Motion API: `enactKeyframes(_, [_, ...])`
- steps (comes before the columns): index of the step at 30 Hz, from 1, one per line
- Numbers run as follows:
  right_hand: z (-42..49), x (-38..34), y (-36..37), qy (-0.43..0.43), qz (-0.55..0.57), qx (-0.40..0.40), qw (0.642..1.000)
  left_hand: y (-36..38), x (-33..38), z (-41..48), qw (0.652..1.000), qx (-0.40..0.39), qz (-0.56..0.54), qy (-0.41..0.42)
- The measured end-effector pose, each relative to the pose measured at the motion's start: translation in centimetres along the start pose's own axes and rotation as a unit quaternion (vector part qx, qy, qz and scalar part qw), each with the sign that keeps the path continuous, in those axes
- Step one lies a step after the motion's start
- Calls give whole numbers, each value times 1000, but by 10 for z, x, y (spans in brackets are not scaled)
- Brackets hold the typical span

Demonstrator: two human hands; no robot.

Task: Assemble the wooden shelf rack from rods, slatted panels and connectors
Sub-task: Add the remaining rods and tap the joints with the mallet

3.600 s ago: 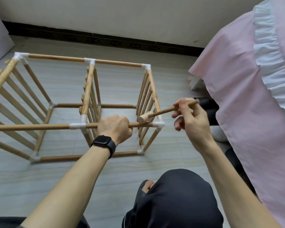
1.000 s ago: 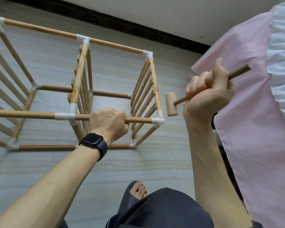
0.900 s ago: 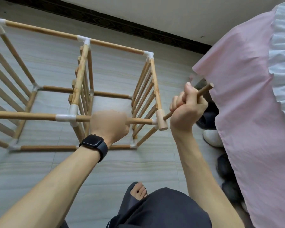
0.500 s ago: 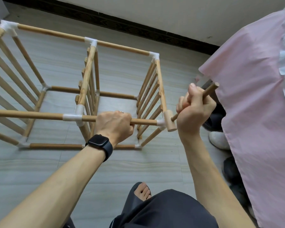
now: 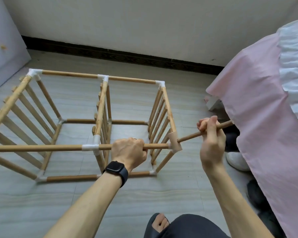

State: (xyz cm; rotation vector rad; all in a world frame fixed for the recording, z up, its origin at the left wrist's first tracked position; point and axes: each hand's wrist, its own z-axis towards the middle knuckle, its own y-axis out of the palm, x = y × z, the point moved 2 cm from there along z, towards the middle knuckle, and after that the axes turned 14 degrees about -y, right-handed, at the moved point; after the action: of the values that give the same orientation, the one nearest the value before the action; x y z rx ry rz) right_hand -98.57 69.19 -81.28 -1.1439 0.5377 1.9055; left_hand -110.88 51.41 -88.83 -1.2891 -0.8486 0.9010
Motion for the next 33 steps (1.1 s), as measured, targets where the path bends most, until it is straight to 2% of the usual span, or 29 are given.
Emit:
enactKeyframes(2, [-7,0,-15,43,-108,-81,990,-4,-1,-1,1000,-18,-9,10])
enactKeyframes(3, [-12,-3,-21,77,-107,-111,985,-6,-2,-1,999,-33,-17,14])
enactKeyframes(5, [-23,-8,-29,152,6,-142,978,-12,-3,0,996,-77,-25,24])
enactKeyframes(7, [-30,-18,-36,213,160,-151,952,-21,-6,4,979,-197,-26,36])
enactKeyframes(8, [-32,-24,-39,236,240,-172,926,-26,-8,6,952,-301,-32,37])
enactKeyframes(10, [-33,-33,-43,266,371,-227,860,-43,-7,6,864,-503,-25,14])
enactKeyframes(11, [-31,-38,-44,270,393,-259,840,-51,-7,6,829,-559,-19,9])
enactKeyframes(12, [-30,-42,-42,268,382,-289,836,-57,-7,10,816,-577,-23,11])
enactKeyframes(13, [-28,-41,-40,254,326,-308,857,-62,-7,16,827,-560,-41,24])
enactKeyframes(14, [-26,-36,-35,232,241,-310,890,-66,-7,25,857,-508,-79,37])
enactKeyframes(15, [-23,-31,-30,211,147,-305,917,-69,-10,36,896,-425,-126,38])
enactKeyframes(17, [-15,-17,-18,165,-23,-281,945,-77,-24,59,973,-183,-143,11])
enactKeyframes(18, [-8,-10,-12,131,-97,-271,949,-77,-34,67,992,-70,-105,-7])
enactKeyframes(19, [0,-2,-6,94,-161,-261,947,-71,-46,73,997,-15,-69,-30])
enactKeyframes(20, [8,6,0,62,-214,-248,943,-61,-59,78,998,-10,-43,-52])
enactKeyframes(22, [24,23,12,28,-297,-208,931,-37,-85,82,993,-62,-28,-94])
enactKeyframes(25, [47,47,28,44,-367,-177,912,-14,-105,83,975,-104,-134,-147])
enactKeyframes(33, [65,74,54,46,-464,-222,856,0,-103,89,986,-50,-86,-134])
